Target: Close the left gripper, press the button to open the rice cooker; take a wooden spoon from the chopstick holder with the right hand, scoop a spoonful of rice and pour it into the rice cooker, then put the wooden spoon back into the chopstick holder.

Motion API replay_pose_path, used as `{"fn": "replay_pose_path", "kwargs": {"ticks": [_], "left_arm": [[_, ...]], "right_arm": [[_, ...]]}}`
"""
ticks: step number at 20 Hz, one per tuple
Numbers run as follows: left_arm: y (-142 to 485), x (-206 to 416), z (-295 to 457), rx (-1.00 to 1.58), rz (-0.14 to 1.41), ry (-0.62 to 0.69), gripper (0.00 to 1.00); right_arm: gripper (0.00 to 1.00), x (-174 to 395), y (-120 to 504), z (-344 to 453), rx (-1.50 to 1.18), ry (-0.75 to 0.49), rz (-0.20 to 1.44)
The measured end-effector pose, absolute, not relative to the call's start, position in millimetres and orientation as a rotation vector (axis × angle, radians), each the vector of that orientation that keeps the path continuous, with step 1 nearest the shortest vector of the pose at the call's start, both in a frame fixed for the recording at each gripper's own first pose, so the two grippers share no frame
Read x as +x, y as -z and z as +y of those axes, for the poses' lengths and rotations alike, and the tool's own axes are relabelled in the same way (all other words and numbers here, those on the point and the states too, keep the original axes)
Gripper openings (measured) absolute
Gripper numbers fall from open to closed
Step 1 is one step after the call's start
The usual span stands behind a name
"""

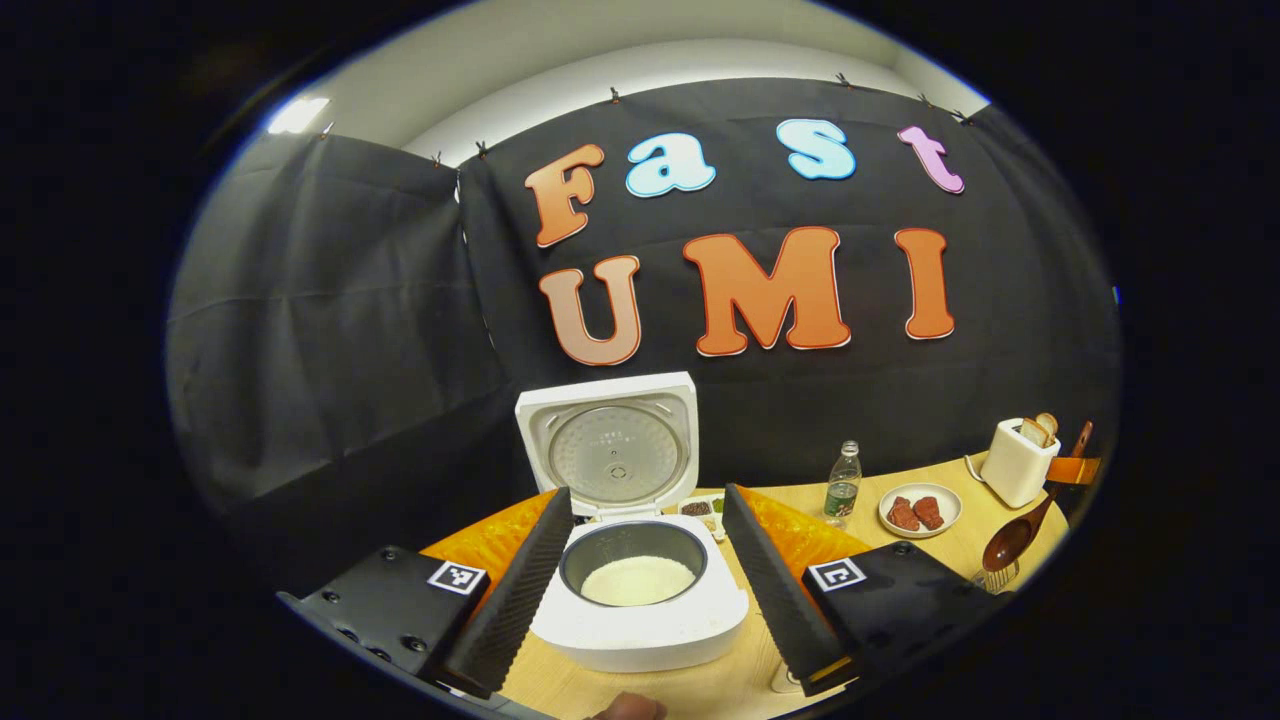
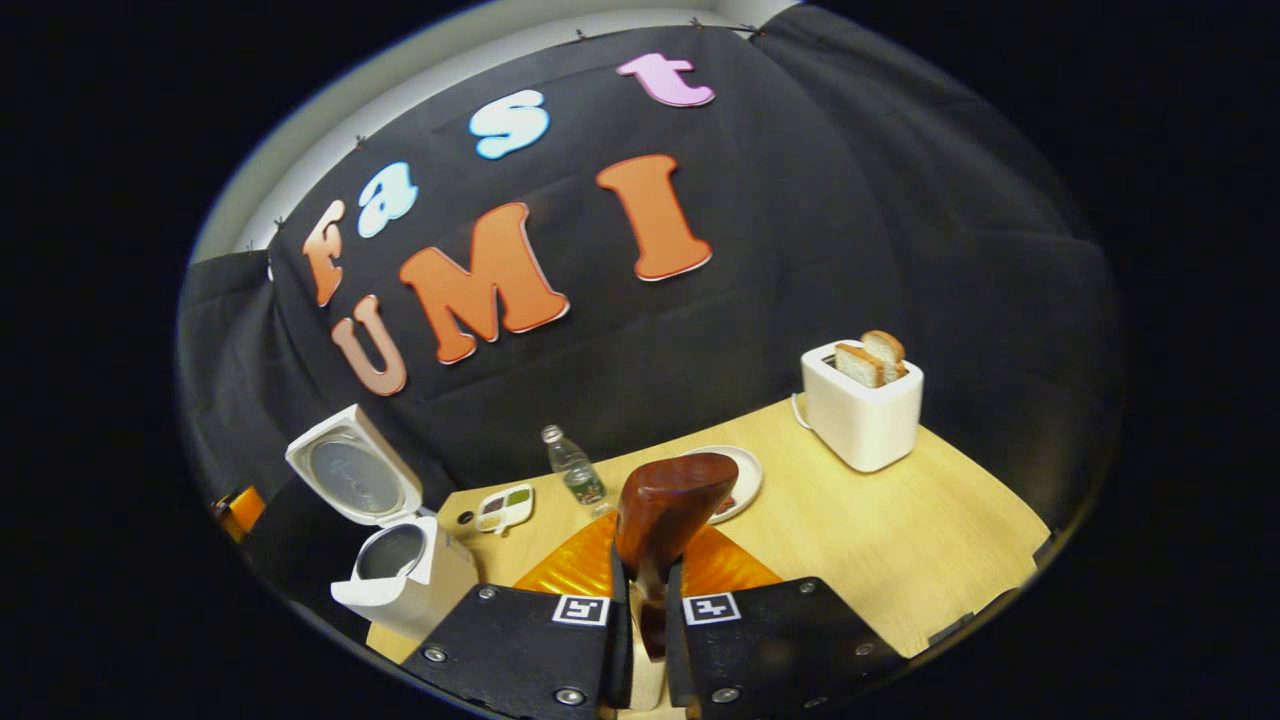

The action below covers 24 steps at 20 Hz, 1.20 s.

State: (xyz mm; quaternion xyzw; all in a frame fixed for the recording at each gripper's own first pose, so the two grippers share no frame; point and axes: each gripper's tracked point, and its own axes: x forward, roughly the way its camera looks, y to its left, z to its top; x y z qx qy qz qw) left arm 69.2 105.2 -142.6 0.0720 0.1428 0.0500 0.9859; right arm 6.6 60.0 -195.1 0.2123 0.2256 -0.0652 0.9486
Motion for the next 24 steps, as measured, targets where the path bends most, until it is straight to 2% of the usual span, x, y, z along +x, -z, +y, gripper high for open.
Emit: {"fn": "replay_pose_path", "kwargs": {"ticks": [2, 3, 5, 7, 9, 10, 12, 15, 19, 20, 22, 23, 24], "left_arm": [[147.7, 65.0, 117.9, 0.134, 0.297, -0.117, 1.00], [151.4, 60.8, 124.1, 0.128, 0.303, -0.125, 0.96], [154.2, 55.5, 139.4, 0.120, 0.313, -0.147, 0.97], [161.4, 48.4, 156.5, 0.104, 0.330, -0.170, 0.96], [171.3, 43.6, 169.7, 0.095, 0.357, -0.185, 1.00], [175.2, 41.8, 176.7, 0.099, 0.368, -0.192, 0.97], [177.5, 39.1, 187.0, 0.106, 0.374, -0.197, 1.00], [184.6, 40.5, 194.2, 0.105, 0.385, -0.188, 0.96], [192.4, 45.2, 194.0, 0.108, 0.407, -0.162, 0.96], [193.8, 47.5, 194.2, 0.118, 0.410, -0.156, 1.00], [197.1, 49.9, 191.9, 0.130, 0.423, -0.142, 1.00], [199.7, 49.3, 191.6, 0.133, 0.428, -0.138, 0.96], [200.8, 49.5, 192.1, 0.135, 0.431, -0.134, 1.00]], "right_arm": [[0.13, 9.3, 197.9, 94.5, 0.404, 0.059, 0.480], [0.13, 7.8, 203.7, 110.5, 0.385, 0.030, 0.501], [0.13, 5.9, 221.2, 138.1, 0.335, -0.017, 0.540], [0.13, 4.6, 244.4, 159.7, 0.266, -0.046, 0.571], [0.13, 0.1, 274.1, 171.5, 0.178, -0.055, 0.621], [0.13, -3.4, 286.4, 175.3, 0.139, -0.055, 0.645], [0.13, -4.1, 303.4, 172.6, 0.055, -0.021, 0.665], [0.13, -7.8, 314.0, 176.7, -0.031, -0.008, 0.651], [0.13, -14.0, 337.2, 184.3, -0.155, 0.015, 0.635], [0.13, -16.5, 338.7, 185.9, -0.174, 0.028, 0.615], [0.12, -14.0, 340.2, 189.4, -0.227, 0.041, 0.576], [0.12, -16.3, 344.4, 193.3, -0.237, 0.046, 0.579], [0.12, -17.6, 345.7, 197.4, -0.226, 0.055, 0.585]]}}
